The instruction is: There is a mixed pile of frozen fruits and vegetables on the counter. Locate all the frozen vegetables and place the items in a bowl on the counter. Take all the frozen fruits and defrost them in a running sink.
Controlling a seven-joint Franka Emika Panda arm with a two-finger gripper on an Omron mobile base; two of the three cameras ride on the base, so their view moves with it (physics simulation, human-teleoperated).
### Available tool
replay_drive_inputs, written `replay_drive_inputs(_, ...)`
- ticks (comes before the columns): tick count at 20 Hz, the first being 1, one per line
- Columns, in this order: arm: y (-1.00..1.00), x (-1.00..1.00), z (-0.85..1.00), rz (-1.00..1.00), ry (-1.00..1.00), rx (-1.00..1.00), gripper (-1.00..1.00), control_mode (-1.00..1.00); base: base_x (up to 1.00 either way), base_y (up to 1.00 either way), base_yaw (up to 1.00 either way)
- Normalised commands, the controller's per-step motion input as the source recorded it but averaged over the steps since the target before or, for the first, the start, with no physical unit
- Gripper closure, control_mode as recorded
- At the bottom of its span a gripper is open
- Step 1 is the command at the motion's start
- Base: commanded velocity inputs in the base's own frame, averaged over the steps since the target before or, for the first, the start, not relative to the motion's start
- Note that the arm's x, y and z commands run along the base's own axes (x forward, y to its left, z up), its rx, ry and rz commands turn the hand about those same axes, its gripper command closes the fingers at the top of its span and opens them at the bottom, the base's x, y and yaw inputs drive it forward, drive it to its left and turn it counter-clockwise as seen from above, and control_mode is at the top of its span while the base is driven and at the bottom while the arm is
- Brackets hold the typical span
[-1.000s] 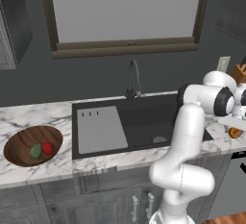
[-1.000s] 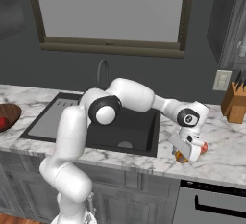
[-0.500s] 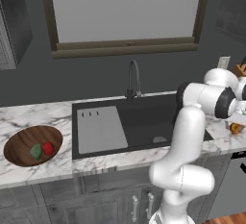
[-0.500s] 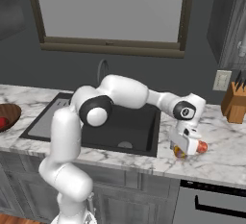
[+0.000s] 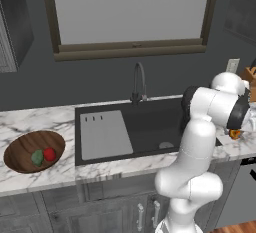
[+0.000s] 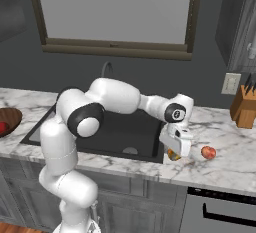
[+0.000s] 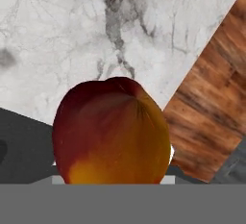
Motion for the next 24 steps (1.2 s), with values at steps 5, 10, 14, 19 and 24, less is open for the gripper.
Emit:
replay_drive_inputs(5, 0.41, 0.14, 0.10, 0.10, -0.01, -0.03, 1.00, -1.00, 0.00, 0.00, 0.00)
replay_drive_inputs(10, 0.37, 0.21, 0.07, 0.09, 0.00, -0.02, 1.00, -1.00, 0.00, 0.00, 0.00)
replay_drive_inputs(14, 0.34, 0.34, 0.00, 0.06, 0.02, 0.00, 1.00, -1.00, 0.00, 0.00, 0.00)
replay_drive_inputs(19, 0.33, 0.33, 0.00, 0.08, 0.01, 0.00, 1.00, -1.00, 0.00, 0.00, 0.00)
replay_drive_inputs(24, 0.28, 0.38, -0.02, 0.07, 0.01, 0.00, 1.00, -1.00, 0.00, 0.00, 0.00)
